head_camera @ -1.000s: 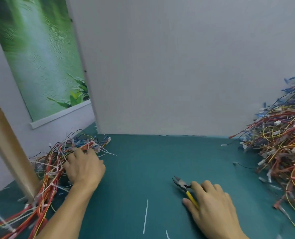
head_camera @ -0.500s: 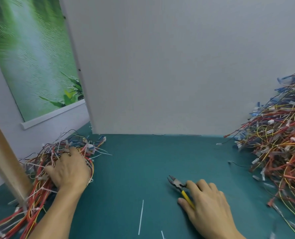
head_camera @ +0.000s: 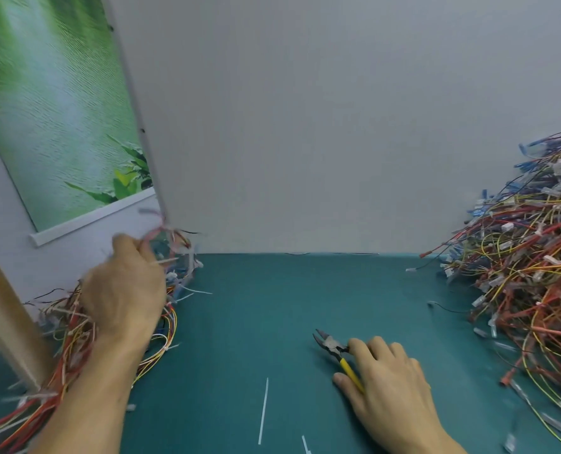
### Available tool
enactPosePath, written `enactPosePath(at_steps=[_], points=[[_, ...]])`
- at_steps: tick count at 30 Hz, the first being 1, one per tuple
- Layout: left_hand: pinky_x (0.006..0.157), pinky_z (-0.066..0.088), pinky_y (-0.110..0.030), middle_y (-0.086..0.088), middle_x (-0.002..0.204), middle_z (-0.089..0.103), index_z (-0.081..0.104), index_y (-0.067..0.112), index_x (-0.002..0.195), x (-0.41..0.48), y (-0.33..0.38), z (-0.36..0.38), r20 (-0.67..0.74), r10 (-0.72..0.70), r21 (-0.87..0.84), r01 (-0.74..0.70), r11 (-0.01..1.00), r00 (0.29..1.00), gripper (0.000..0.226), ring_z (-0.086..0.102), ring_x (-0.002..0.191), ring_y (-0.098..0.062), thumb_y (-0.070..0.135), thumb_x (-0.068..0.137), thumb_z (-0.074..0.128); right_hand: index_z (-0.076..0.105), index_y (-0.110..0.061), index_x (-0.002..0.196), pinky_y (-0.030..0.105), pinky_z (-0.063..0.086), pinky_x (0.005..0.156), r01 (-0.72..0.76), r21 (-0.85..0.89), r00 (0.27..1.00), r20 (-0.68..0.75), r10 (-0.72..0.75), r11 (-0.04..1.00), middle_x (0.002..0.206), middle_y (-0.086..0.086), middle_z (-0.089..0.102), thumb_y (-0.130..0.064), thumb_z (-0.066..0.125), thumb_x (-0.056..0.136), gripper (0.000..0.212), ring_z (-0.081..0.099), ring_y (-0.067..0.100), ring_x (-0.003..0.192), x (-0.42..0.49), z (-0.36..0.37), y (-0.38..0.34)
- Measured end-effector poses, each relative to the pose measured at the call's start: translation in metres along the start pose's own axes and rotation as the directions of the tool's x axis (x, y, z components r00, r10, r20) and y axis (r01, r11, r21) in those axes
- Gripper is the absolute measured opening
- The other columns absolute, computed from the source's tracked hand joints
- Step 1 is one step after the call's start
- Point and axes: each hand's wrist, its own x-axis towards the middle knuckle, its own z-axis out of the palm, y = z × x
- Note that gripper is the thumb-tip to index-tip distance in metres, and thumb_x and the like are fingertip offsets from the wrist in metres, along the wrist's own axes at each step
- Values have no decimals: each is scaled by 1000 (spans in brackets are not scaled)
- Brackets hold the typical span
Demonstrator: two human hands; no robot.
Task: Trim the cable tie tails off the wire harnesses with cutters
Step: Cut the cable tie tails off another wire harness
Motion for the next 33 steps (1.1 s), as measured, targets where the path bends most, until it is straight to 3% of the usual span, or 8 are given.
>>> enactPosePath(at_steps=[3, 6, 10, 14, 17, 22, 27, 33], points=[[68, 46, -44, -23, 89, 64, 49, 2, 108, -12, 4, 8, 254, -143, 37, 138, 990, 957, 30, 59, 78, -39, 26, 103, 32, 38, -37, 126, 33, 34, 84, 4, -15, 1000, 1, -4, 1000, 116, -12, 43, -65, 31, 91, 45, 42, 20, 108, 0, -1, -1], [54, 40, -40, -22, 76, 64, 46, 4, 101, -13, 25, -3, -43, -4, -237, -7, 971, 999, 24, 55, 61, -35, 27, 103, 35, 39, -34, 124, 35, 34, 83, 10, -13, 1000, -10, -10, 1000, 116, -10, 44, -64, 33, 92, 45, 42, 21, 109, 0, 1, -1], [52, 36, -33, -8, 74, 63, 52, 9, 96, -23, 57, -10, -334, 293, -422, -420, 803, 896, 28, 54, 63, -26, 32, 101, 39, 37, -31, 121, 35, 31, 78, -5, -45, 1000, -11, 5, 999, 113, -10, 41, -62, 28, 94, 43, 42, 19, 108, 1, 0, -1], [62, 48, -40, -8, 74, 64, 66, 9, 89, -88, 72, 23, 49, 593, -392, -530, 752, 804, 5, 58, 66, -32, 5, 87, 67, 37, -28, 118, 35, 36, 77, -95, 55, 993, -61, 99, 994, 110, -6, 41, -54, 28, 97, 35, 47, 19, 108, 3, -5, -3], [82, 40, -33, 1, 101, 62, 52, 19, 97, -123, 73, 47, 461, 586, -336, -480, 810, 666, 3, 57, 94, -24, 20, 94, 52, 35, -24, 97, 36, 34, 66, -197, 283, 950, -181, 254, 939, 92, -4, 43, -40, 36, 98, 17, 55, 28, 92, 9, -17, 3], [81, 38, -31, 4, 102, 57, 47, 21, 98, -134, 82, 49, 479, 627, -444, -446, 777, 615, 4, 52, 98, -24, 22, 95, 45, 39, -20, 79, 39, 34, 60, -181, 570, 882, -267, 389, 801, 65, -2, 52, -37, 54, 93, 28, 47, 31, 68, 20, -36, 17], [81, 35, -33, 1, 111, 56, 46, 20, 110, -141, 84, 44, 512, 679, -437, -520, 734, 527, 15, 51, 100, -27, 22, 95, 42, 41, -23, 80, 36, 34, 65, -152, 492, 978, -50, 202, 857, 74, -6, 49, -42, 57, 90, 27, 48, 28, 80, 57, -38, -1], [92, 40, -36, -3, 119, 51, 44, 22, 124, -142, 89, 29, 543, 759, -513, -573, 639, 360, 45, 50, 106, -27, 28, 79, 49, 51, -20, 86, 34, 40, 67, -155, 339, 984, 135, 115, 928, 91, 6, 58, -36, 58, 84, 18, 53, 31, 84, 98, -25, -39]])
